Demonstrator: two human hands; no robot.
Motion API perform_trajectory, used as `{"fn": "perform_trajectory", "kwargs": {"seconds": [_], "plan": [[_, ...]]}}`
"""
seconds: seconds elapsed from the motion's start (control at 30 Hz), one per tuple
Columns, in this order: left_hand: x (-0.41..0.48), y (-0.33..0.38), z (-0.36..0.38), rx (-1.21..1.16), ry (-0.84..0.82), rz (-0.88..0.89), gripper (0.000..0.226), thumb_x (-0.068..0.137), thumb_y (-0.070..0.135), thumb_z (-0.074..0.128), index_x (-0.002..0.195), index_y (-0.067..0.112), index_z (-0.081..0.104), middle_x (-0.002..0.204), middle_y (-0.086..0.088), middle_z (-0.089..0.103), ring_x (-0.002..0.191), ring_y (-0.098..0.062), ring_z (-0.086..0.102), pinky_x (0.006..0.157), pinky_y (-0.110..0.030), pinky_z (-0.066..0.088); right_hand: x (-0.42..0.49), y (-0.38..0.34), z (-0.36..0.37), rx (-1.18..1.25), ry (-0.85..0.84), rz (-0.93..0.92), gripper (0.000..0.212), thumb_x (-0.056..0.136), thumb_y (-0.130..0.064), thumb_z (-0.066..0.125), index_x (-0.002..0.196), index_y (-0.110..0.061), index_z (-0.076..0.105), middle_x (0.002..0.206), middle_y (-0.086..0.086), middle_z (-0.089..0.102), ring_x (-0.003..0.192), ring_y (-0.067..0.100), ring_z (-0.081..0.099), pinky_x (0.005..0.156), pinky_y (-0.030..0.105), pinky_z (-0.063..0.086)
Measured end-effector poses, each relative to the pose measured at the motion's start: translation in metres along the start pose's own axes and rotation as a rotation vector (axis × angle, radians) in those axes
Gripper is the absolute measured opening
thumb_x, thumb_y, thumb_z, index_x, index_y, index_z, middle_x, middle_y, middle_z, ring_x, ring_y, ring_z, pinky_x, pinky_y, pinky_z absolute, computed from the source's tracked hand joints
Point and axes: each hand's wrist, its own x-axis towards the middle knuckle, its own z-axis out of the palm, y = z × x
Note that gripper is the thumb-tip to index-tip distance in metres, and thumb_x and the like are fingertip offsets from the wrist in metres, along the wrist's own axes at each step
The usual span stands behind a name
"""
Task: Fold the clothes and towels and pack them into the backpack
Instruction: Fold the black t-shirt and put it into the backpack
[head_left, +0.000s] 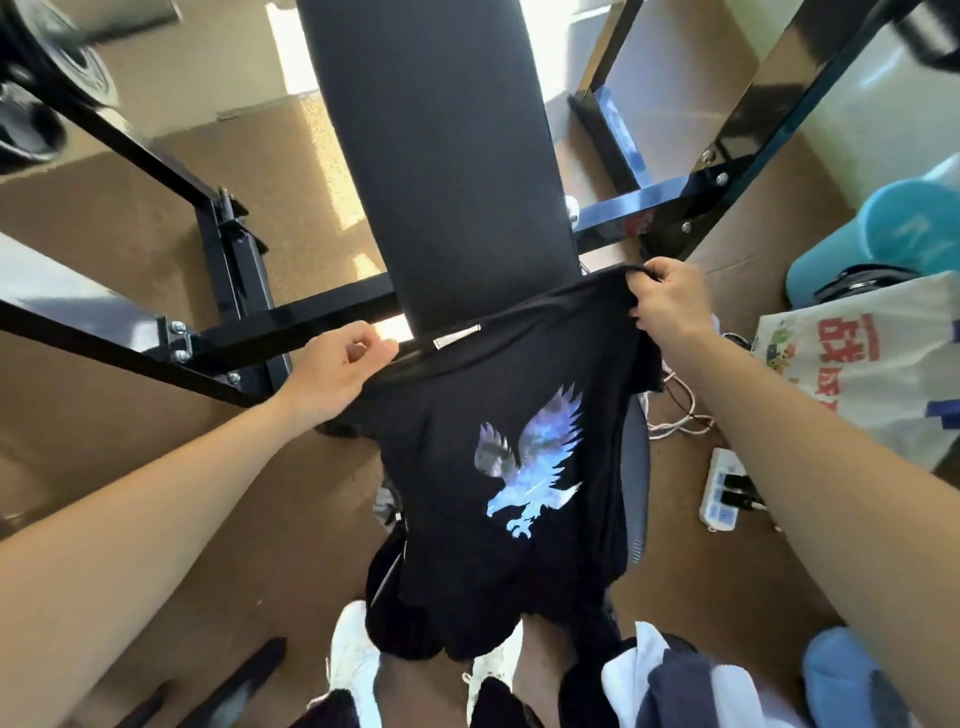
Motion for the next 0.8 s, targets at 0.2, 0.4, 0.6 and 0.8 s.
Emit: {"fn": "perform_trajectory", "kwargs": {"seconds": [0.2,0.4,0.6,0.8], "plan": [[0.014,0.004,-0.055,0.543,-0.287,0.220,0.049,0.079,0.036,0.087,0.123,0.023,0.070,0.098,0.011,0.072,0.096,-0.016,0.068,0.081,-0.030,0.049,0.023,-0.021,-0.012,-0.076,0.055,-0.032,0.025,0.096,-0.033,0.060,0.076,-0.019,0.066,0.075,0.006,0.061,0.084,0.034,0.061,0.070,0.039,0.042],[0.062,0.029,-0.097,0.010,0.061,-0.003,0.014,0.093,0.031,0.073,0.080,0.026,0.074,0.062,0.019,0.066,0.070,-0.010,0.060,0.063,-0.024,0.042,0.057,-0.063,-0.013,-0.083,0.139,-0.012,0.028,0.094,-0.041,0.057,0.089,-0.019,0.074,0.085,0.004,0.064,0.090,0.035,0.062,0.077,0.043,0.048],[0.118,0.051,-0.129,-0.215,0.136,-0.083,0.026,0.095,0.045,0.068,0.100,0.020,0.077,0.100,0.002,0.076,0.099,-0.024,0.071,0.090,-0.047,0.060,0.093,-0.122,-0.004,0.007,0.255,0.089,0.029,0.099,-0.035,0.056,0.082,-0.013,0.064,0.087,0.009,0.059,0.084,0.028,0.055,0.070,0.035,0.038],[0.164,0.061,-0.144,-0.195,0.218,-0.023,0.017,0.096,0.042,0.067,0.085,0.030,0.069,0.093,0.011,0.070,0.090,-0.012,0.066,0.073,-0.023,0.055,0.128,-0.159,0.022,0.137,0.384,0.109,0.036,0.104,-0.031,0.044,0.074,-0.015,0.054,0.086,0.005,0.057,0.086,0.025,0.051,0.074,0.030,0.034]]}}
